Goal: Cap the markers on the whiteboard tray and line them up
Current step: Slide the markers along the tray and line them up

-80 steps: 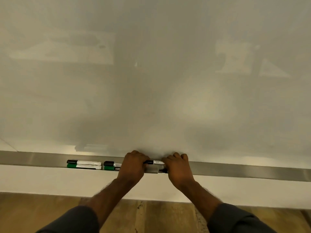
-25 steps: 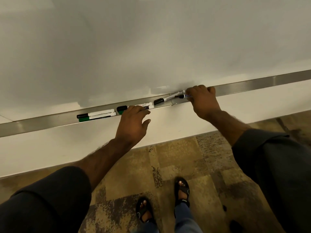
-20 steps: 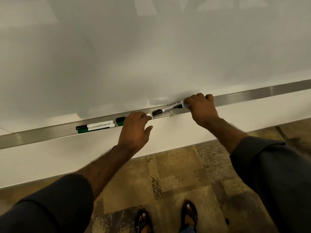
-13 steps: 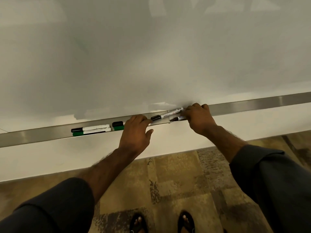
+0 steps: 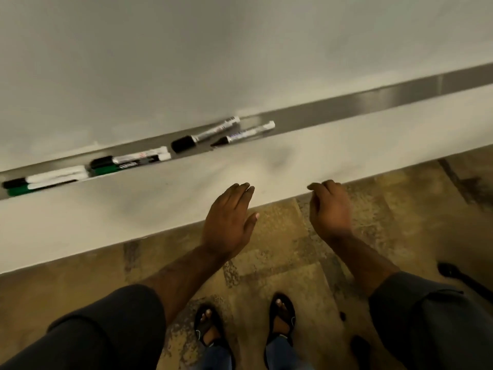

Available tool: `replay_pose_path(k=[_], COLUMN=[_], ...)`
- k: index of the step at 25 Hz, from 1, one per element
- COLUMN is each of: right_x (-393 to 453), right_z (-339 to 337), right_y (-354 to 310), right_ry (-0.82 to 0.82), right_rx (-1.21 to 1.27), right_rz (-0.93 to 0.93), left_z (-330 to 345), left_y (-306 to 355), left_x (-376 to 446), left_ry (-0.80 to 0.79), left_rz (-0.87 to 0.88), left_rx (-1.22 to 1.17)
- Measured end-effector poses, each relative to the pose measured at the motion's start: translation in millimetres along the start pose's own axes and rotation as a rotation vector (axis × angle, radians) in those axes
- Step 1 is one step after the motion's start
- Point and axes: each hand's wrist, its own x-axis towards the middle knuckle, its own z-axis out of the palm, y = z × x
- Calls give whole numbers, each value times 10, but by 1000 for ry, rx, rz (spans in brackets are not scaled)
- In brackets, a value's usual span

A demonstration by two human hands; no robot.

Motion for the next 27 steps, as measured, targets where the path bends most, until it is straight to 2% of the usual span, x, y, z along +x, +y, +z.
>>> replay_pose_path(k=[5, 10, 12, 15, 17, 20, 22, 27], right_x=[-946, -1823, -2141, -2514, -2817, -3296, -3657, -4115], right_z=[536, 1077, 1353, 1774, 2109, 2610, 2885, 3428], right_y=[910, 1634, 1931, 2389, 2581, 2751, 2861, 3292], right_ry=[-71, -160, -200, -159, -158, -293, -328, -306], right_rx=[-25, -71, -55, -23, -31, -77, -63, -6], right_rz=[438, 660, 877, 1293, 1346, 1300, 1384, 1573], left_z=[1214, 2157, 2491, 3125, 3600, 4279, 4640, 5346], left_y=[196, 311, 298, 293, 285, 258, 219, 2], left_x=[-129, -262, -238, -115, -102, -183, -306, -338], left_ry=[-179, -297, -327, -339, -369, -434, -487, -490], left_rz=[41, 160, 188, 249, 283, 361, 391, 435], left_rx=[18, 63, 63, 65, 64, 63, 52, 15])
